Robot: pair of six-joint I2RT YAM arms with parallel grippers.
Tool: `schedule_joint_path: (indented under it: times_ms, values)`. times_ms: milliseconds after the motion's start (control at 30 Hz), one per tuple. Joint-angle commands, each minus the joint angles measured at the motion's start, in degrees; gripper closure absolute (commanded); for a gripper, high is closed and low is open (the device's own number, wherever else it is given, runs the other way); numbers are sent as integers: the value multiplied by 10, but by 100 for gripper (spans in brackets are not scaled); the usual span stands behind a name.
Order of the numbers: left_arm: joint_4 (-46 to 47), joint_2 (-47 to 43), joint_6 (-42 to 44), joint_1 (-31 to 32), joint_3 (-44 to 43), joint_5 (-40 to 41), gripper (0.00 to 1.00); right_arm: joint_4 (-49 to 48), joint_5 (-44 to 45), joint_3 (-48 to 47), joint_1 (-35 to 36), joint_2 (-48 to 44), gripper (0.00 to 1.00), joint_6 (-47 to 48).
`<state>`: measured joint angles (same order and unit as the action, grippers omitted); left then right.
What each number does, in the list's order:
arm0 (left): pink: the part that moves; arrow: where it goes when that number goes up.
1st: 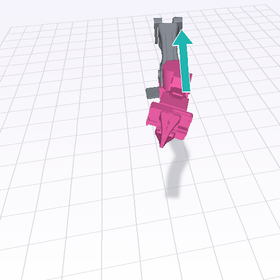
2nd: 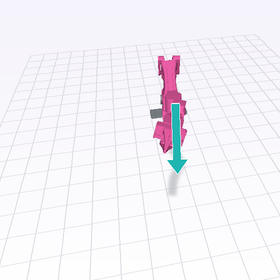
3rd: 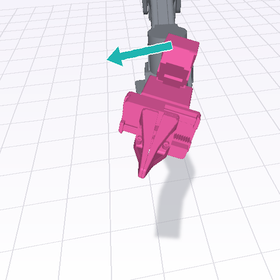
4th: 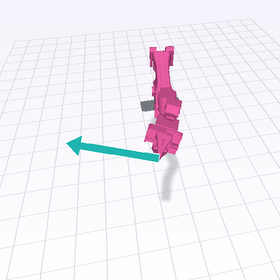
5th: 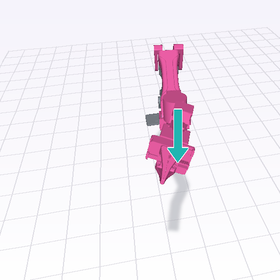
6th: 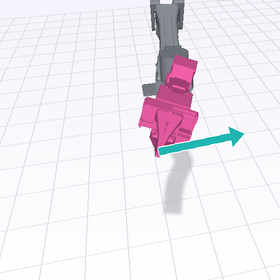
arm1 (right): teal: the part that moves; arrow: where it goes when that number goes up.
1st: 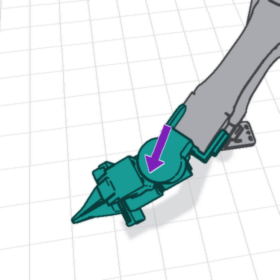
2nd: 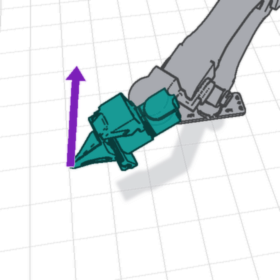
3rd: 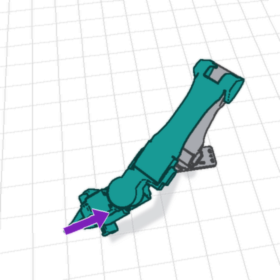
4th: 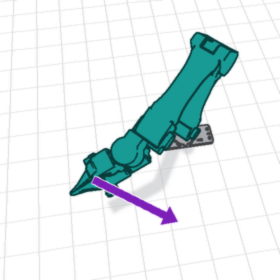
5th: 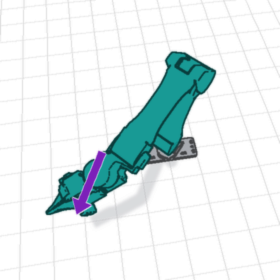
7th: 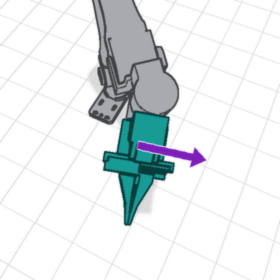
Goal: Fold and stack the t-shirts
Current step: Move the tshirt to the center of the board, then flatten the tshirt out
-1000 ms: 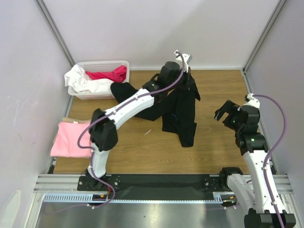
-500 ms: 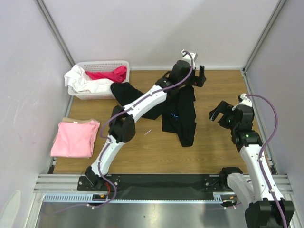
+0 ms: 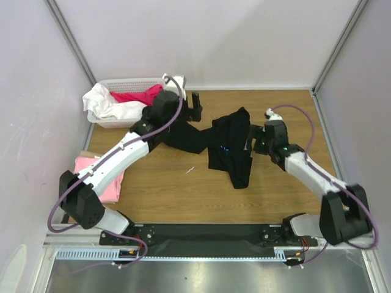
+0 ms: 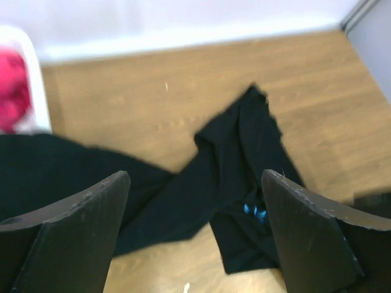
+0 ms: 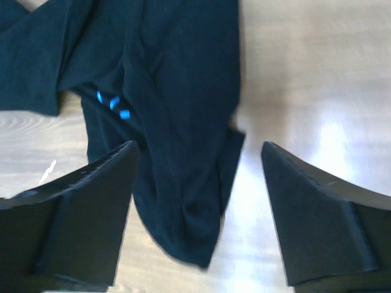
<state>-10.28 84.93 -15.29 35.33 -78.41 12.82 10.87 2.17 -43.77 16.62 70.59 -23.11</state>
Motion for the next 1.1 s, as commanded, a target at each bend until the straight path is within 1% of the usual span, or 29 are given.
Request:
schedule_joint_path:
  times_ms: [0, 33, 67, 100, 133, 233, 367, 500, 533, 567, 700, 900, 1067]
  values:
    - [-23, 7, -37, 6, 104, -11, 6, -48, 44, -75, 17, 72, 16, 32]
    - [-13, 2, -44, 6, 126, -28, 7, -53, 45, -85, 18, 103, 20, 36]
    - [-3, -3, -49, 5, 147, -36, 10, -58, 42, -100, 21, 118, 28, 39]
    - [16, -6, -64, 6, 179, -46, 11, -61, 41, -108, 24, 131, 30, 39]
    - [24, -12, -69, 7, 193, -53, 12, -70, 32, -114, 24, 153, 32, 40]
    - [45, -16, -83, 8, 239, -64, 14, -78, 27, -137, 36, 182, 32, 45]
    - [53, -2, -86, 21, 262, -54, 18, -57, 34, -179, 54, 248, 26, 48]
    - [67, 28, -74, 54, 256, -21, 19, -37, 47, -214, 73, 293, 28, 51]
    - [77, 33, -73, 58, 255, -11, 20, -31, 50, -224, 77, 299, 30, 50]
    - [85, 39, -71, 61, 254, -3, 22, -28, 50, -228, 77, 302, 33, 46]
    - [130, 74, -59, 74, 253, 38, 29, -16, 59, -225, 76, 284, 33, 25]
    - [129, 127, -34, 85, 214, 76, 33, -6, 70, -203, 65, 228, 33, 22]
    - [138, 167, -23, 92, 194, 93, 34, -4, 71, -183, 54, 192, 32, 12]
